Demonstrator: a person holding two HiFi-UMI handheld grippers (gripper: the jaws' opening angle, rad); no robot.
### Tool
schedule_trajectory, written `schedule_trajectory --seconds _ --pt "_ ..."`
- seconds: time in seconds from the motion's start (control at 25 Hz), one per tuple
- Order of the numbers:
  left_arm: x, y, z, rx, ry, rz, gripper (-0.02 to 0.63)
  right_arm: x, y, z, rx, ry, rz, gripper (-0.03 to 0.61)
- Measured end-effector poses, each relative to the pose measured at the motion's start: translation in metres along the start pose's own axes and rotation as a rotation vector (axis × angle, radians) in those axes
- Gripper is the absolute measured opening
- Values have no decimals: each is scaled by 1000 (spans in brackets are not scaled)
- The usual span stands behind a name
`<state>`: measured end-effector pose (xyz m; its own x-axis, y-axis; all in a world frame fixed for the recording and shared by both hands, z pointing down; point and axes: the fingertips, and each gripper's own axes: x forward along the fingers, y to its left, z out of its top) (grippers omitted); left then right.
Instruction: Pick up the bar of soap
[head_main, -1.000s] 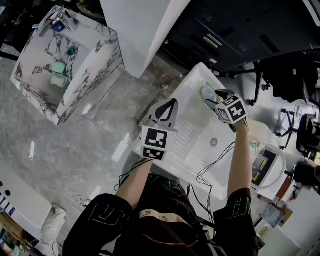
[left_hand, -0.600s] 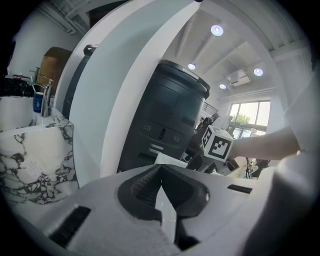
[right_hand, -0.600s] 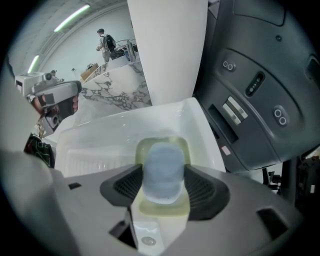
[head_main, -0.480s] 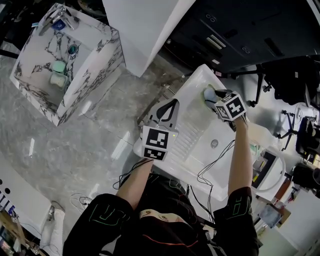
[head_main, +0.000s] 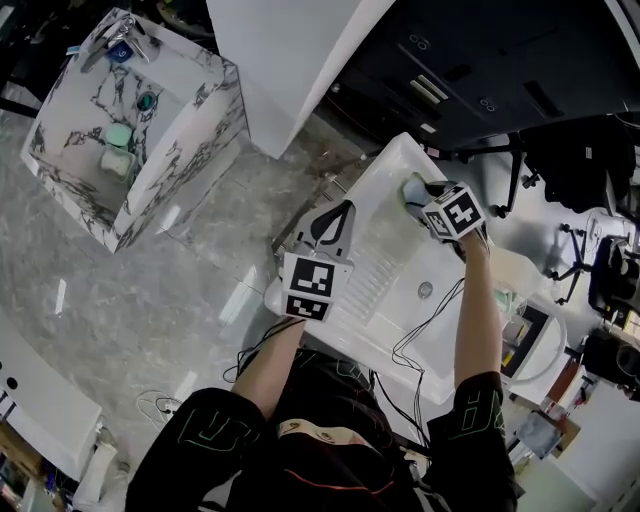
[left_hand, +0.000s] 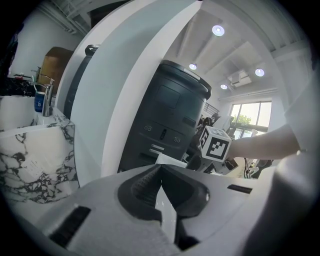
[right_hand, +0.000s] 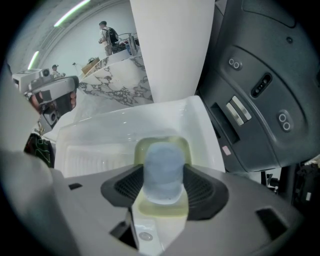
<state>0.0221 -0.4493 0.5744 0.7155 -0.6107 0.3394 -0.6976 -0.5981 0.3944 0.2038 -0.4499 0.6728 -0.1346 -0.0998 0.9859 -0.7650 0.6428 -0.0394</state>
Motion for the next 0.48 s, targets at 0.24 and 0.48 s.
schedule_trajectory --seconds 0.24,0.48 --pt "-3 -7 7 11 -12 -3 8 -4 -3 -4 4 -3 -35 255" --pt "-10 -12 6 15 -14 7 8 -25 -9 0 48 -113 -109 255"
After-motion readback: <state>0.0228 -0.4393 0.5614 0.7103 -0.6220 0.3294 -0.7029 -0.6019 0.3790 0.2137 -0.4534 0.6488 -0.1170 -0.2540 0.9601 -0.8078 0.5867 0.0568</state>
